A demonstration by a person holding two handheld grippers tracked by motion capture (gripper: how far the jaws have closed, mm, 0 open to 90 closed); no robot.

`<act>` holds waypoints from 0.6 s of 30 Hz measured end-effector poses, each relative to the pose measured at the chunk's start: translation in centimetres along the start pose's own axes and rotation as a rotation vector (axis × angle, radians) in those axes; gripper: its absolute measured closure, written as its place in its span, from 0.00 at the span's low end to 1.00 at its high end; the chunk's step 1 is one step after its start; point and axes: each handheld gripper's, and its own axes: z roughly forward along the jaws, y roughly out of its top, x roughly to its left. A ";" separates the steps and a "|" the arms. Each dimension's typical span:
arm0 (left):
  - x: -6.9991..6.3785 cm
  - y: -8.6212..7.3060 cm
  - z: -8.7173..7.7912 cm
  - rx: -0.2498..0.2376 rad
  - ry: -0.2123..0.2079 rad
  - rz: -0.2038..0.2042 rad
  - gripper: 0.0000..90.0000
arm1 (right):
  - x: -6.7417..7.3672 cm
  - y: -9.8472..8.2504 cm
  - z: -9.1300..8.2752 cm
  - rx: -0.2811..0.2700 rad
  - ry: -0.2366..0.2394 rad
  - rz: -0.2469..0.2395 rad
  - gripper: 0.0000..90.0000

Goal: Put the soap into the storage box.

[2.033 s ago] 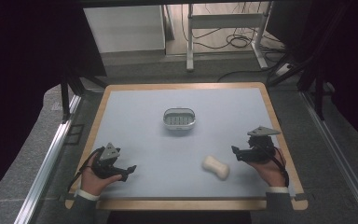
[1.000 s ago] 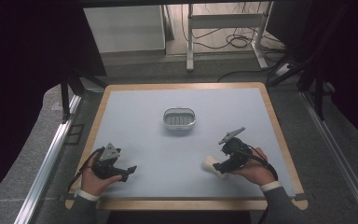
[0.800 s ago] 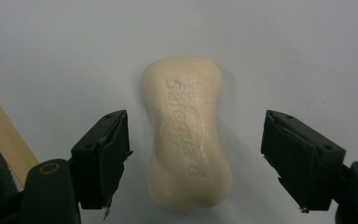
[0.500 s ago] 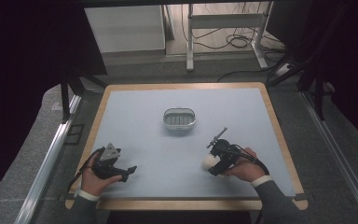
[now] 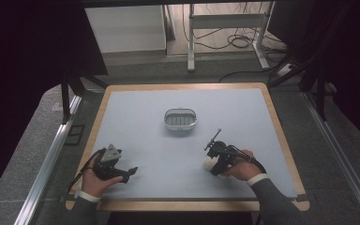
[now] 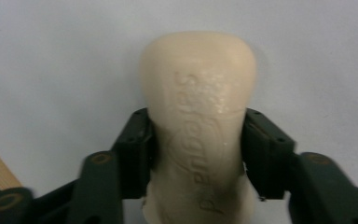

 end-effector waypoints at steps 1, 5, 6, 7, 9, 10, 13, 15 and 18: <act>0.0 0.0 0.0 0.000 0.000 0.000 0.06 | 0.0 0.0 0.0 0.000 0.000 0.000 0.54; 0.0 0.0 0.1 0.001 0.000 0.001 0.06 | 0.1 0.3 -0.1 0.022 -0.021 0.005 0.55; 0.0 0.0 0.1 0.004 0.000 0.001 0.06 | 0.1 0.3 -0.1 0.022 -0.022 0.007 0.55; 0.0 0.0 0.1 0.002 -0.001 0.001 0.06 | 0.1 0.3 -0.1 0.023 -0.020 0.004 0.55; 0.0 0.0 0.0 0.000 0.000 0.000 0.06 | 0.1 0.3 -0.2 0.022 -0.020 0.002 0.55; 0.0 0.0 0.0 -0.001 0.001 -0.001 0.06 | 0.1 0.2 -0.4 0.012 -0.020 -0.001 0.55; 0.0 0.0 0.0 0.000 0.000 -0.001 0.06 | -0.1 0.3 -1.1 -0.004 -0.018 -0.006 0.55; 0.0 0.0 0.0 0.001 0.000 0.000 0.06 | -0.1 0.3 -1.4 -0.011 -0.024 -0.004 0.55; 0.0 0.0 0.1 0.003 0.000 0.000 0.06 | -0.3 0.5 -2.2 -0.025 -0.024 -0.008 0.55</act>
